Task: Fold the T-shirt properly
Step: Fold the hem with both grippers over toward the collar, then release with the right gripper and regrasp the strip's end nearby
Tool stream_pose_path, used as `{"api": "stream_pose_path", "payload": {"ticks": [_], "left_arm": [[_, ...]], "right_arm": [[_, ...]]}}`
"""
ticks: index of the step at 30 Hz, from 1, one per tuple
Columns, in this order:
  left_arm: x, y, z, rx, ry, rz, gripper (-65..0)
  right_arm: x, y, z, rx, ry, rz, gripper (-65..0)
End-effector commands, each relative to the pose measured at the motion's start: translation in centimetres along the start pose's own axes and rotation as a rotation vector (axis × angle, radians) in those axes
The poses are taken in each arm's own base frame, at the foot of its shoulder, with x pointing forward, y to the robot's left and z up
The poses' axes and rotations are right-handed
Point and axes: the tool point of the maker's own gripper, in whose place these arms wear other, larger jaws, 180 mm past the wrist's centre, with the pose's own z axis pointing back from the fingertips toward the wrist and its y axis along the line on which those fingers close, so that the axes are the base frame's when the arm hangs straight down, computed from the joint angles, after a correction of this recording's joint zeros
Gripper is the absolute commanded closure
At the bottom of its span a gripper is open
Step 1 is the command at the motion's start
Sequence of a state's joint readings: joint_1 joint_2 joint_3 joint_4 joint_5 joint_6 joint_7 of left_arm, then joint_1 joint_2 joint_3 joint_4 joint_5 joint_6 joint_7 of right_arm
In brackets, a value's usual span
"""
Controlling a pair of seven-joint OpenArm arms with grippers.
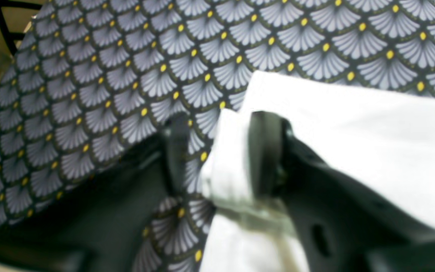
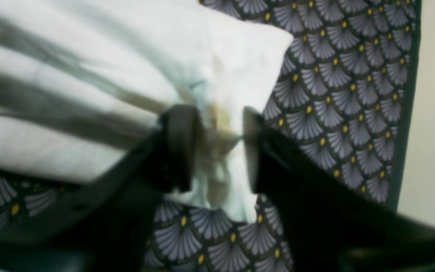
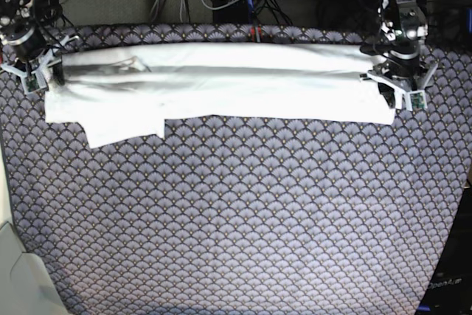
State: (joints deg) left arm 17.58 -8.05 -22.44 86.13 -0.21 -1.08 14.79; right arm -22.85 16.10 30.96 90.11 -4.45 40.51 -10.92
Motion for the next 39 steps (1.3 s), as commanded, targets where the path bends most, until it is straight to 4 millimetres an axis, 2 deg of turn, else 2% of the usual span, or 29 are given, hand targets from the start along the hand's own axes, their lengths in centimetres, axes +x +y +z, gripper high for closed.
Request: {"api": "stream_pose_path", "payload": {"ticks": [1,5,12,17,21,23,26,28,32,36,39], "left_arm": [[1.3,0.5,0.0,0.012,-0.046,-0.011,-31.0],[1.2,0.6,0.1,0.015,-0.045,-0.01,-32.3],[1.0,0.7,0.2,0.016,-0.04,-0.011,-32.3],[1.1,0.7,0.2,0.016,-0.042,-0.011,-32.4],[1.0,0.6,0.2,0.015,-0.039,-0.008,-32.5],[0.8,0.5,0.2,0.014,-0.036,-0.007,-32.5],[0.5,0.7,0.5,0.017,-0.03,-0.01,-32.5],[0.5,0.7,0.6,0.019,-0.03,-0.008,-32.5],[0.6,0.7,0.5,0.021,-0.033,-0.008,-32.4],[0.4,0.5,0.6,0.012,-0.028,-0.011,-32.4],[0.4,0.5,0.7,0.013,-0.027,-0.011,-32.4]], "right_arm": [[0.5,-0.8,0.5,-0.016,-0.021,0.016,-27.3],[0.3,-0.9,0.6,-0.019,-0.015,0.017,-33.6],[-0.3,-2.9,1.6,-0.079,-0.006,-0.002,-34.1],[-0.4,-5.1,2.6,-0.142,-0.006,-0.013,-34.1],[0.5,-6.1,2.8,-0.156,-0.023,0.012,-34.1],[2.3,-6.5,2.4,-0.167,-0.064,0.025,-34.1],[4.1,-5.7,1.3,-0.14,-0.08,0.054,-34.1],[6.3,-4.7,0.0,-0.111,-0.086,0.091,-34.1],[8.6,-2.2,-2.7,-0.035,-0.053,0.136,-34.1],[10.1,-0.3,-5.0,0.023,-0.026,0.16,-34.1],[10.9,-0.2,-6.3,0.036,-0.003,0.162,-34.1]]}}
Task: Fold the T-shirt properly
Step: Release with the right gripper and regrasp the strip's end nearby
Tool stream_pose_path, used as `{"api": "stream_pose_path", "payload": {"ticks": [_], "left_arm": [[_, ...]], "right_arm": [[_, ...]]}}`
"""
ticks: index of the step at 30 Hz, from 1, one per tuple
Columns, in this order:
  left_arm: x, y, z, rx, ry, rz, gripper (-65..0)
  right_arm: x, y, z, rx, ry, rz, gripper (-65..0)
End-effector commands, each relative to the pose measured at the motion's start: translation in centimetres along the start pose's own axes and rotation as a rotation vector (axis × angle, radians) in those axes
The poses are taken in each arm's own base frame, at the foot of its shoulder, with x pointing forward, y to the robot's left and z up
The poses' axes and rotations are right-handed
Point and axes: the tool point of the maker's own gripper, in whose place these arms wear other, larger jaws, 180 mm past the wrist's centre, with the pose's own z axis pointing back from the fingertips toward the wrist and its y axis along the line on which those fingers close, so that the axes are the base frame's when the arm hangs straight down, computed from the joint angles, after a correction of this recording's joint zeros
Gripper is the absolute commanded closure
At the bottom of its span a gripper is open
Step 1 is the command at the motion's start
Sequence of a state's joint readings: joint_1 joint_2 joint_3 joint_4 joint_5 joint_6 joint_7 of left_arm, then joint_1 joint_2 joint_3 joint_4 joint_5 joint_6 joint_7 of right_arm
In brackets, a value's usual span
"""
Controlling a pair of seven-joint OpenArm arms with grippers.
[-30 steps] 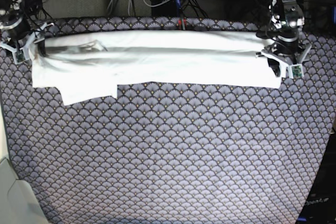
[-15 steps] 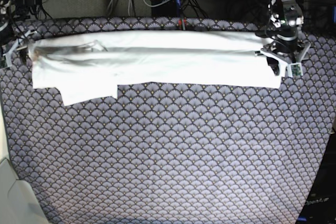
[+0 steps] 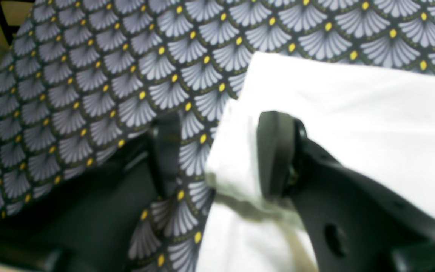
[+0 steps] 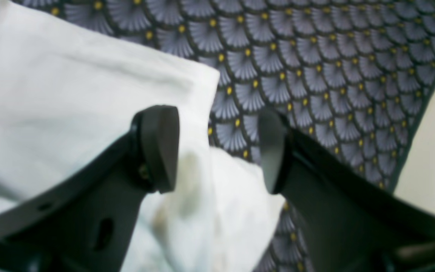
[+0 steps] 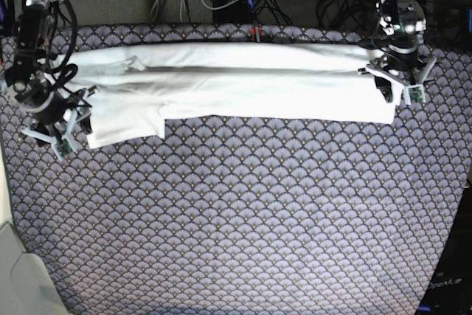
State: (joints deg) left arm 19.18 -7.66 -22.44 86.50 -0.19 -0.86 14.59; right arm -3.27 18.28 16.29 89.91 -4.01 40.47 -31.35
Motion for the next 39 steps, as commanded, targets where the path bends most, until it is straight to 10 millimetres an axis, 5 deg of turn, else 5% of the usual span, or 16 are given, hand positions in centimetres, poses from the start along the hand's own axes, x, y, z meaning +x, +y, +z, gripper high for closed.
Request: {"api": "stream_pose_path", "payload": {"ticks": [1,10,21,28,39], "left_arm": [[1.4,0.5,0.1,0.011,-0.046,-0.01,-32.4],[0.9,0.6,0.3,0.011,-0.035,-0.016,-32.4],[1.1,0.5,0.1,0.014,-0.041,-0.015,-32.4],[1.2,0.5,0.1,0.015,-0.042,-0.014,-32.4],[1.9,0.5,-0.2,0.018,-0.058,-0.008,-32.4]], "right_arm": [[1.2,-1.6,0.0,-0.03,-0.023,0.002,-34.1],[0.8,-4.1,-2.8,-0.03,0.057,-0.089,-34.0],[0.0,-2.3,-4.0,0.014,0.075,-0.125,-34.0],[-0.6,-2.4,-5.6,0.046,0.105,-0.182,-34.0],[-0.3,-2.5,-5.6,0.045,0.099,-0.18,-34.0]]}}
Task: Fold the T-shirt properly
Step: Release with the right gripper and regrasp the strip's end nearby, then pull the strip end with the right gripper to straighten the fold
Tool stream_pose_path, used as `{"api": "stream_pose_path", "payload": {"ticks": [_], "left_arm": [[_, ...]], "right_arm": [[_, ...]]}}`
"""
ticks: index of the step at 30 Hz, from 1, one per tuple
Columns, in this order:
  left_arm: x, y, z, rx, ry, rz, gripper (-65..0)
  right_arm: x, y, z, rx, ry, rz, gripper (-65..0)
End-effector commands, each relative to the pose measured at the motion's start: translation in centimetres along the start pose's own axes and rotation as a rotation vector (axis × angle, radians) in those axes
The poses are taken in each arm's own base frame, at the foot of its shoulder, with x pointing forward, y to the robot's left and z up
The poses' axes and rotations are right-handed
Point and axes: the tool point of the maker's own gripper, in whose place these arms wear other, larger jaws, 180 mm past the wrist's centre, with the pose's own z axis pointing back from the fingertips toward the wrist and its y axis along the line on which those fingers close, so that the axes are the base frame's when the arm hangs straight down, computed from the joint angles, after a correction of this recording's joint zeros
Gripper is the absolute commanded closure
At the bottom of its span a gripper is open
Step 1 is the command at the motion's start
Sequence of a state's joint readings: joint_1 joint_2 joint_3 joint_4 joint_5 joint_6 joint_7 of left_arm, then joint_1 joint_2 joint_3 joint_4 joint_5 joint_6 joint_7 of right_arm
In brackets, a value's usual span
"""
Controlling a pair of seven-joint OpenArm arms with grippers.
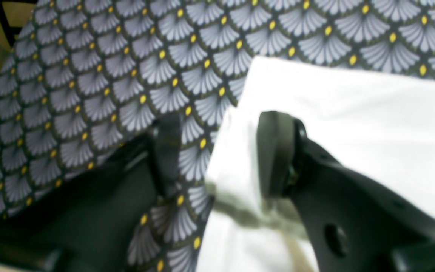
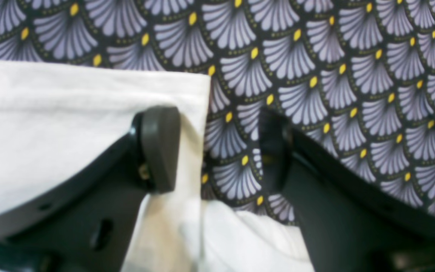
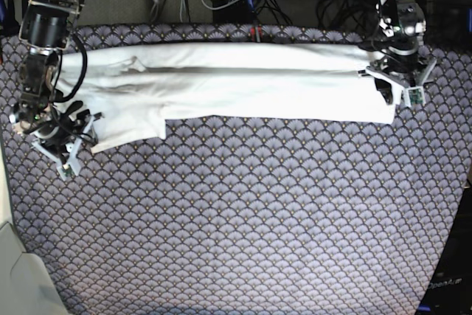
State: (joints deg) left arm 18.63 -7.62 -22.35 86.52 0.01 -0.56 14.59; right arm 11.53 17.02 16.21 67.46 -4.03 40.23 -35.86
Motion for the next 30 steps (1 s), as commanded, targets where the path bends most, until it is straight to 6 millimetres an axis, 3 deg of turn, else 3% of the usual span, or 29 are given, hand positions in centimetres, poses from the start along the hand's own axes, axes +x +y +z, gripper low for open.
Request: {"api": "stream_pose_path", "payload": {"ticks": [1,15,18,23,30], "left_arm": [[1.6,0.6,-0.1,0.014,-0.051,-0.009,-32.4],[1.7,0.4,-0.1,0.008,-0.052,-0.007,-32.4],[1.7,0.4,-0.1,0.008,-0.052,-0.007,-32.4],[1.7,0.5,-0.1,0.013,-0.052,-0.005,-32.3],[1.6,0.5,-0.1,0.011,-0.051,-0.006,-32.3]], "right_arm": [[1.5,-1.3,0.6,-0.028,-0.038,0.008,-34.0],[1.1,-0.3,0.2,-0.011,-0.031,0.0,-32.7],[0.9,-0.3,0.2,-0.009,-0.025,-0.001,-24.7],[0.8,-0.2,0.1,-0.009,-0.019,0.001,-1.0],[0.1,-0.2,0.3,-0.012,-0.007,0.007,0.0]]}}
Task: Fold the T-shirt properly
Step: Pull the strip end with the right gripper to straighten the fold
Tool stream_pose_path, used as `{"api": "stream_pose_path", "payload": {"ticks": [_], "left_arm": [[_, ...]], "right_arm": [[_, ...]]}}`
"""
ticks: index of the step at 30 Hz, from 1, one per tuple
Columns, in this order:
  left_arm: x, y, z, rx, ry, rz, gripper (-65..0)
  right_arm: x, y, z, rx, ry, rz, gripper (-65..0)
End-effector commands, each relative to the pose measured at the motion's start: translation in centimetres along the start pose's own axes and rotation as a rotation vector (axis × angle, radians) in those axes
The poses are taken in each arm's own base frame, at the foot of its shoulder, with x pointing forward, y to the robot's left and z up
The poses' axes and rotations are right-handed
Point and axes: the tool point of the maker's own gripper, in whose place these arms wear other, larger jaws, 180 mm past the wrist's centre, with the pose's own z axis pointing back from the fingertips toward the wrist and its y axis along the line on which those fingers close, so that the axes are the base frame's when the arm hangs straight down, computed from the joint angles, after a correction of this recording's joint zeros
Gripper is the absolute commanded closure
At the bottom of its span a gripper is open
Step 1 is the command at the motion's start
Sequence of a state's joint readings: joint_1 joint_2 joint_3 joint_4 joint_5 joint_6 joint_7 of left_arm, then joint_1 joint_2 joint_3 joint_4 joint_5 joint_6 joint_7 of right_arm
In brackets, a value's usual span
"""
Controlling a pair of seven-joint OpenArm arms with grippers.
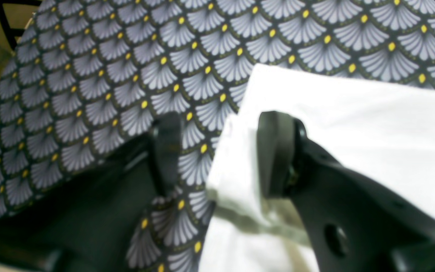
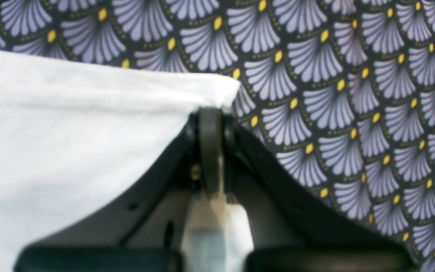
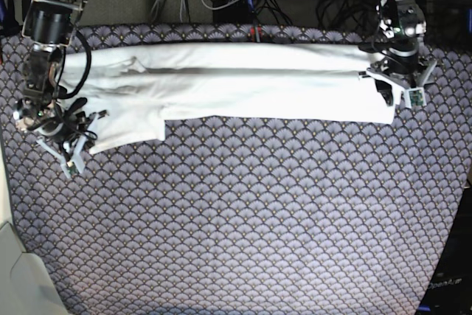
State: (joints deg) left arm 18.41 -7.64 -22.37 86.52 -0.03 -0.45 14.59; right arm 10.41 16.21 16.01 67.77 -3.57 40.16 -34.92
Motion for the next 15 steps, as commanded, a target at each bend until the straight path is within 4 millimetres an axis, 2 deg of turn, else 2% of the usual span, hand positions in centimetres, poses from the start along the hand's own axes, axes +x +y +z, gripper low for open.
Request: {"api": "stream_pose_path", "payload": {"ticks": [1,8,15], "left_arm": [[1.4,0.4,0.0,0.008,-0.047,-0.009,-32.3],[1.4,0.4,0.0,0.006,-0.047,-0.009,-32.3],[1.3,0.4,0.1,0.003,-0.044,-0.011,-32.3]], "right_arm": [[0.8,-1.7,0.9,-0.044,-0.009,0.02,0.0],[2.3,-0.8,4.9,-0.112,-0.09,0.141,0.0],[1.1,-0.4,8.2,-0.171,-0.057,0.207,0.0]]}}
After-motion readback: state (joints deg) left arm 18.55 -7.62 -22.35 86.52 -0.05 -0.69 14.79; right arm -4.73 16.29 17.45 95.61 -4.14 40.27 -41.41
